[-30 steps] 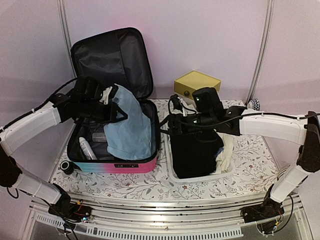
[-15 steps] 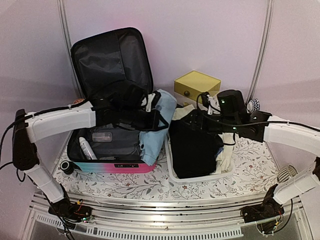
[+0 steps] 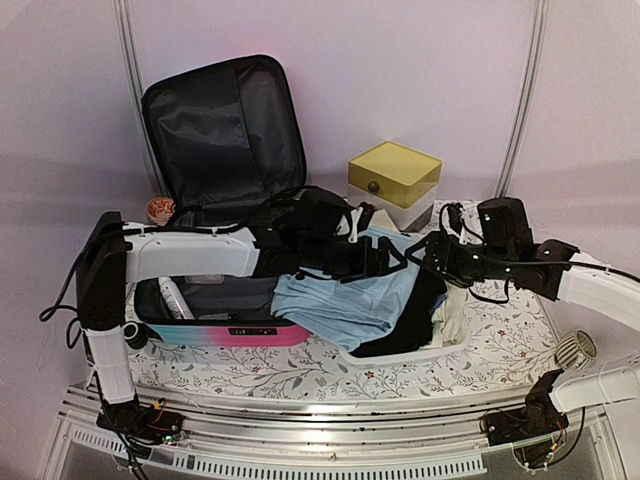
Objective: Open, take out, and arrange the luggage
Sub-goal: Place the clothes in the bin, then pick up the clothes from the bin, then place the clothes in the bin.
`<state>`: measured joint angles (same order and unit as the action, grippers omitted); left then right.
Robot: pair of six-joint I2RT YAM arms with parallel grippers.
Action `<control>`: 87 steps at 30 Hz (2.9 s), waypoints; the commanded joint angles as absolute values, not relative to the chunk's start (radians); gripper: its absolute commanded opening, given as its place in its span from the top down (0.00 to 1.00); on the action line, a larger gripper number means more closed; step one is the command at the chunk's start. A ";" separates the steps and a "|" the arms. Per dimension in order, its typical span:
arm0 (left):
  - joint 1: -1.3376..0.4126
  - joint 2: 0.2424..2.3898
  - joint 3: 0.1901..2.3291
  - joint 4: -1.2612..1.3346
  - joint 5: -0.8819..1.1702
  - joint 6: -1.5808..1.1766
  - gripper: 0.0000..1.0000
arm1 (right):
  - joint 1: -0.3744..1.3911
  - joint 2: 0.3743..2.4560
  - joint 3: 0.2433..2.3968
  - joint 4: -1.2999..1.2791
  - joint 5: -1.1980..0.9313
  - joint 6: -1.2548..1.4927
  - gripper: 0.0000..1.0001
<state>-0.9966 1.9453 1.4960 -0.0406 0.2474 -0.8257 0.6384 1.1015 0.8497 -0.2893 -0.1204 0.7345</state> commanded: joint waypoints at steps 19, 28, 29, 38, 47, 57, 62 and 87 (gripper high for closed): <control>-0.789 1.481 1.229 -0.253 0.160 -0.608 0.20 | 0.633 1.256 0.735 -0.127 -0.255 0.968 0.54; -0.715 1.408 1.115 -0.274 0.156 -0.594 0.19 | 0.633 1.326 0.769 -0.012 -0.355 0.995 0.92; -0.708 1.407 1.109 -0.279 0.156 -0.592 0.19 | 0.633 1.322 0.779 -0.024 -0.352 0.993 0.96; -0.671 1.415 1.110 -0.313 0.186 -0.555 0.19 | 0.608 1.310 1.034 -0.439 -0.343 0.736 0.98; -0.672 1.440 1.109 -0.297 0.245 -0.551 0.20 | 0.440 1.200 1.134 -0.729 -0.505 0.522 0.98; -0.708 1.504 1.116 -0.234 0.321 -0.565 0.21 | 0.283 1.394 1.304 -0.816 -0.466 0.350 0.96; -0.759 1.569 1.144 -0.229 0.315 -0.575 0.21 | 0.282 1.516 1.397 -0.813 -0.391 0.318 0.95; -0.922 1.694 1.346 -0.242 0.153 -0.531 0.36 | 0.314 1.250 0.862 -0.170 -0.846 0.533 0.94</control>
<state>-0.8856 1.6966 1.3556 -0.2596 0.2401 -0.5243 0.3069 1.2304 1.0515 -0.4362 -0.6670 0.4397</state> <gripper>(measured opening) 0.620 0.118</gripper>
